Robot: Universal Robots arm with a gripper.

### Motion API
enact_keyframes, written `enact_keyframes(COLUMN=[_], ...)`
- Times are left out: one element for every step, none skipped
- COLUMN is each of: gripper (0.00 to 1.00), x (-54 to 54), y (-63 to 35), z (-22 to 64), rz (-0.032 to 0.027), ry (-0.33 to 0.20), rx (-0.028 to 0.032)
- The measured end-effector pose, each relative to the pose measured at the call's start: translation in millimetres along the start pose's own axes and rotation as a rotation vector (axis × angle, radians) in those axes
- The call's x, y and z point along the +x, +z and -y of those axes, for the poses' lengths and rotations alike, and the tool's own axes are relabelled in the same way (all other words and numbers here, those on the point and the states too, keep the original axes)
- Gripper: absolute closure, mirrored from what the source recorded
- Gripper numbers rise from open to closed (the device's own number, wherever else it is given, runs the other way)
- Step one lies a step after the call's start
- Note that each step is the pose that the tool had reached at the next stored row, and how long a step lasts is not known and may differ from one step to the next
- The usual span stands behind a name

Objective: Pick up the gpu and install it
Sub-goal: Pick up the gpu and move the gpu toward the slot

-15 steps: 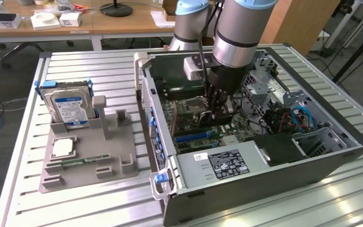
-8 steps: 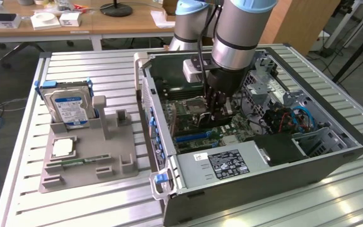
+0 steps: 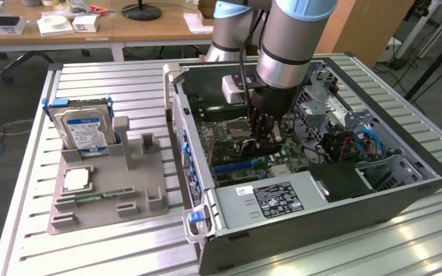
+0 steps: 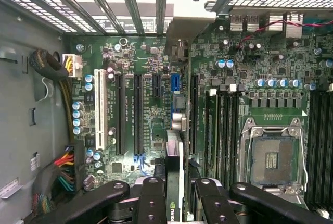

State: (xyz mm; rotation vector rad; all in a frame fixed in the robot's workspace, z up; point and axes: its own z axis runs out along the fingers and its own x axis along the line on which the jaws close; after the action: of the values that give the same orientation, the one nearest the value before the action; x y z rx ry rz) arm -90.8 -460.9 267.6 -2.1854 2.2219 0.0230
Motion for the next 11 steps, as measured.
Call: enact_keyframes(gripper=[0.74,0.74,0.74,0.74,0.74,0.74,0.74,0.74,0.74,0.74,0.74], x=[0.0,0.0,0.1,0.1,0.0,0.0,0.0,0.0,-0.1,0.0,0.0], y=[0.6,0.9,0.9,0.9,1.0,1.1,1.1,1.2,1.2,1.2,1.2], z=[-0.1,-0.1,-0.1,-0.1,-0.1,-0.1,-0.1,-0.4,-0.9,-1.5,-2.1], rz=[0.0,-0.0001,-0.0003,-0.0004,-0.0003,0.0,0.0,0.0001,0.0003,0.0002,0.0001], ry=[0.0,0.0,0.0,0.0,0.0,0.0,0.0,0.0,0.0,0.0,0.0], rx=[0.0,0.0,-0.0001,-0.0002,-0.0001,0.0,0.0001,0.0,0.0001,0.0001,0.0001])
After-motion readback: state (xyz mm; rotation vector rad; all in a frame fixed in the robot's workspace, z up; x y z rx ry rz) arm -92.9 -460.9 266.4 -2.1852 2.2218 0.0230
